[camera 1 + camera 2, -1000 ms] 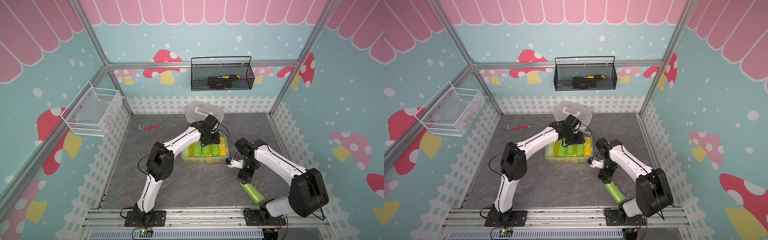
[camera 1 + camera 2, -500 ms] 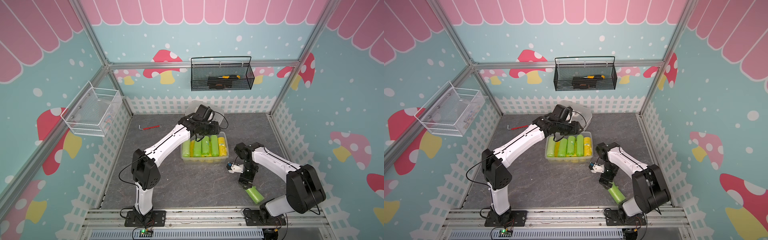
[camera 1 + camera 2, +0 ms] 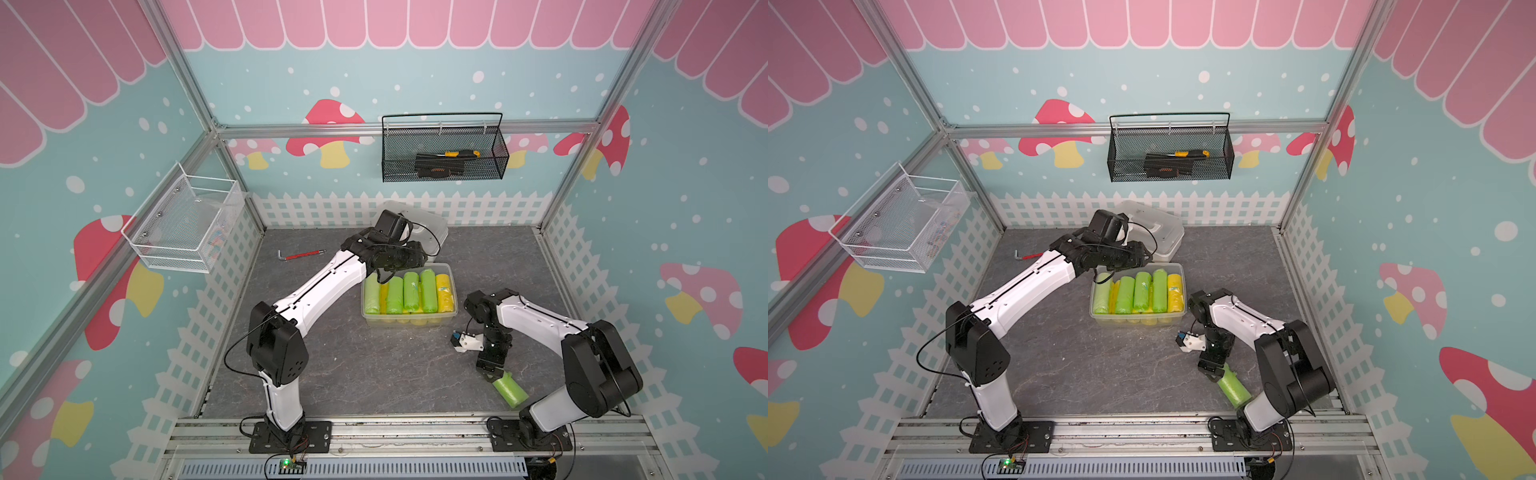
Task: Put the roll of trash bags into the storage box
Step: Move the roll of trash bags to the center of the board.
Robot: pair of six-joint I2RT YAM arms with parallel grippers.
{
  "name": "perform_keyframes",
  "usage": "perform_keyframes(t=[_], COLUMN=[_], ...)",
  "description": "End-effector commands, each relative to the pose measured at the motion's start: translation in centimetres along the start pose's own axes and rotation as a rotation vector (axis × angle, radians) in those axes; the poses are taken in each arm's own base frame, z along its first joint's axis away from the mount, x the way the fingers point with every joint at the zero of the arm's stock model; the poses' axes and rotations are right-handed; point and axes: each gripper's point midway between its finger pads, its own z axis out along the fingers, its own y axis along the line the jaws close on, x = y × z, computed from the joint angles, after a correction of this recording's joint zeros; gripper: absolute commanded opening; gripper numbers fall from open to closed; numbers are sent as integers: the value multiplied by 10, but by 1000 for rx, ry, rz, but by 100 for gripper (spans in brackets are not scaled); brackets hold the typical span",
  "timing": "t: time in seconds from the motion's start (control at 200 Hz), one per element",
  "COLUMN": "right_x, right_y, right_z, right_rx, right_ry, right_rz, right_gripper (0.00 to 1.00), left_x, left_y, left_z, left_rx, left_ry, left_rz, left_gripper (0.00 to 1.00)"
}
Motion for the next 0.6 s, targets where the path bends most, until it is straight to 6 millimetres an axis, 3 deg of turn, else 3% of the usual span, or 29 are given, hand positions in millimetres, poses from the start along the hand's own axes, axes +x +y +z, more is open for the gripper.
perform_keyframes(t=[0.0, 0.26, 0.595], right_x=[-1, -8, -38], right_y=[5, 3, 2], right_z=[8, 10, -6], right_rx=[-30, -61, -53], right_ry=[29, 49, -34], right_rz=[-25, -23, -56], right_gripper=[82, 57, 47], left_x=[-10, -8, -10], left_y=[-2, 5, 13], left_z=[-14, -15, -18], left_rx=[16, 13, 6], left_ry=[-51, -54, -64], left_rz=[-11, -24, -41], left_gripper=[59, 59, 59])
